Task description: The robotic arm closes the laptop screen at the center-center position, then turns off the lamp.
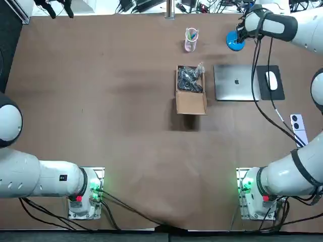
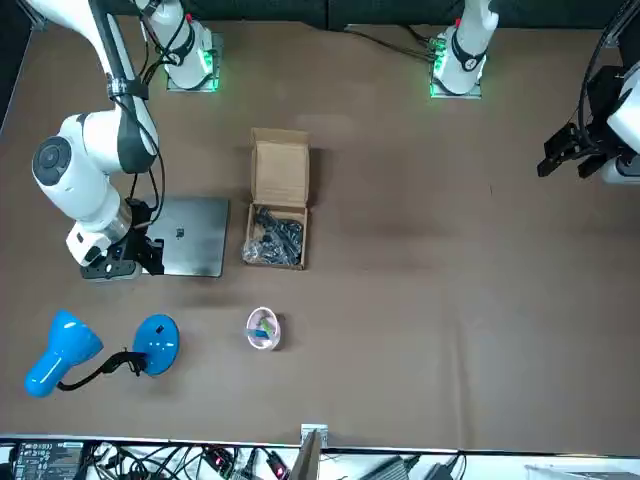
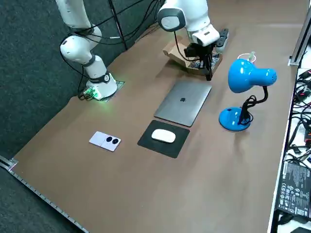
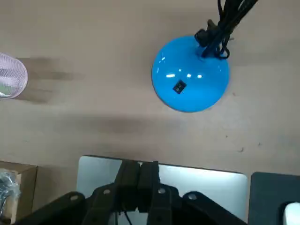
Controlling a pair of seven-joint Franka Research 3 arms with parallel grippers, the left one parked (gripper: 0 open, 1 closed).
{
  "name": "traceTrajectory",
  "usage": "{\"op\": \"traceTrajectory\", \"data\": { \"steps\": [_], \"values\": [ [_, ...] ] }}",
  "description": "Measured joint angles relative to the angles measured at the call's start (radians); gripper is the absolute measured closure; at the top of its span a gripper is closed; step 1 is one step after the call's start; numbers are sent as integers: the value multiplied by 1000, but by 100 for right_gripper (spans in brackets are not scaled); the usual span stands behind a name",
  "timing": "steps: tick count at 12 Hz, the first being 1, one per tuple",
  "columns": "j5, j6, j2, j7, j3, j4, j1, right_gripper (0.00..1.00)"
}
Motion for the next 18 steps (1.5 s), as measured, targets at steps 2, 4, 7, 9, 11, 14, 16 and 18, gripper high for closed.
{"op": "traceTrajectory", "data": {
  "steps": [2, 4, 7, 9, 11, 14, 16, 18],
  "values": [
    [-9, 0, 0, 0, 0, 5, 3, 98],
    [-10, 0, 1, 0, 0, 6, 6, 98],
    [-10, 0, 17, 2, 0, 25, 10, 98],
    [-38, 0, 44, 25, 0, 58, 13, 98],
    [-85, 0, 74, 73, 0, 90, 16, 98],
    [-140, -10, 106, 151, 0, 127, 38, 98],
    [-223, -48, 136, 254, 0, 172, 69, 98],
    [-265, -79, 165, 293, 0, 217, 82, 98]
  ]
}}
